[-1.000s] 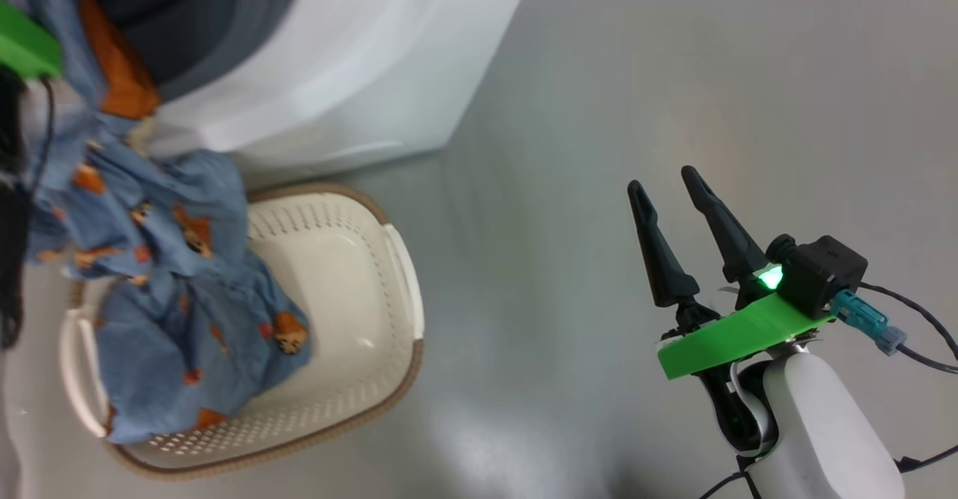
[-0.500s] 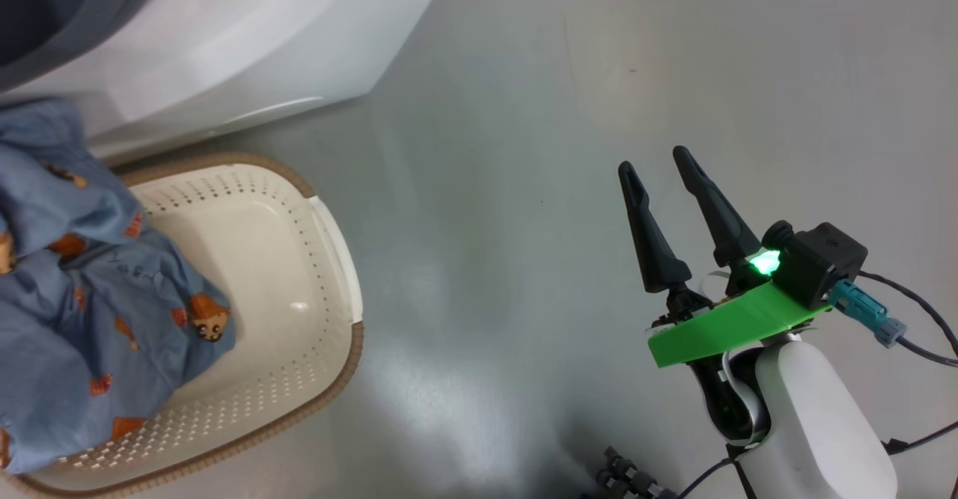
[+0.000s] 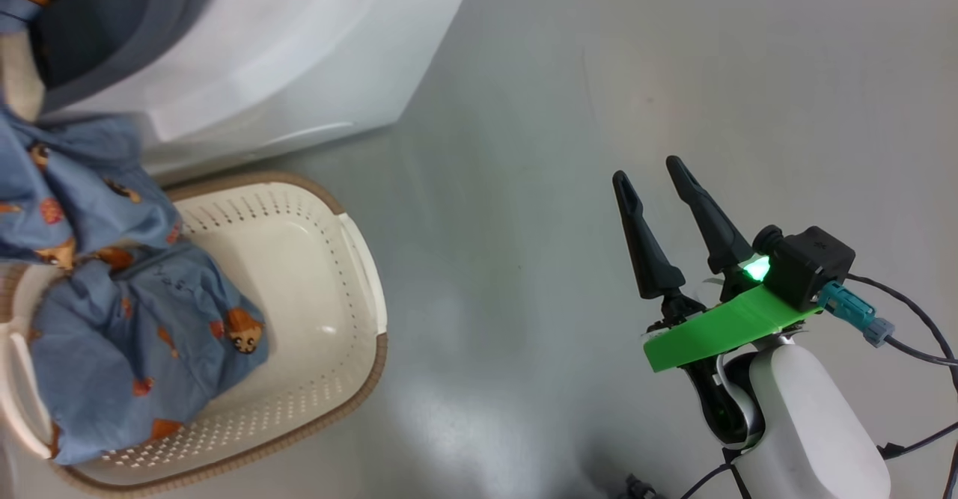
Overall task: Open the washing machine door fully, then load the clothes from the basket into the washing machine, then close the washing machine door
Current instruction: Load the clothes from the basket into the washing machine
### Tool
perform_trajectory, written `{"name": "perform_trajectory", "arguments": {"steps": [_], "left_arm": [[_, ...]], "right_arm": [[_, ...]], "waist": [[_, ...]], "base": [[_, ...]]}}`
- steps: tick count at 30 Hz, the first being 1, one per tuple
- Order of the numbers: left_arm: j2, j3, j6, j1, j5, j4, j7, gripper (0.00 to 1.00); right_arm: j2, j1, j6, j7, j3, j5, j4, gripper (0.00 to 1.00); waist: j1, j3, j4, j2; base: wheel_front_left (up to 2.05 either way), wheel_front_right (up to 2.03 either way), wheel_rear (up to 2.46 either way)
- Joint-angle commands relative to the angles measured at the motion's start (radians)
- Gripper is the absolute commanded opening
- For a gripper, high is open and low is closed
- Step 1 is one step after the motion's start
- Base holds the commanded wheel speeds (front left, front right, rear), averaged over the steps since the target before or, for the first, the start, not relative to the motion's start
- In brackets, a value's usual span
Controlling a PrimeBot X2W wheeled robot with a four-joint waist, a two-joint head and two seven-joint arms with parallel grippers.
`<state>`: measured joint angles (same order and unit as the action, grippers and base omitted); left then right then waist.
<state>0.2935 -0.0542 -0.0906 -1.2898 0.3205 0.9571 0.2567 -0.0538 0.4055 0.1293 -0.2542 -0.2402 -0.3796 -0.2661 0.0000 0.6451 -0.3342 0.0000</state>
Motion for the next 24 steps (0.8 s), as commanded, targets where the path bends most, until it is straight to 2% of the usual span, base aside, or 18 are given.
{"name": "perform_trajectory", "arguments": {"steps": [1,10,24], "left_arm": [[0.033,0.016,-0.006,0.020,-0.004,-0.015,0.005,1.00],[0.000,0.046,-0.024,0.118,-0.008,-0.057,0.005,1.00],[-0.050,0.053,-0.039,0.451,-0.020,-0.328,0.005,1.00]], "right_arm": [[0.003,0.001,0.001,-0.008,-0.025,-0.003,0.015,1.00],[0.001,0.000,0.001,-0.008,-0.027,-0.003,0.009,1.00],[-0.030,-0.017,0.001,-0.008,0.000,-0.005,0.017,1.00]], "waist": [[0.0000,-0.035,0.018,0.0000],[0.0000,-0.105,0.053,0.0000],[0.0000,-0.185,0.132,0.0000]], "base": [[0.00,0.00,0.00],[0.00,0.00,0.00],[0.00,0.00,0.00]]}}
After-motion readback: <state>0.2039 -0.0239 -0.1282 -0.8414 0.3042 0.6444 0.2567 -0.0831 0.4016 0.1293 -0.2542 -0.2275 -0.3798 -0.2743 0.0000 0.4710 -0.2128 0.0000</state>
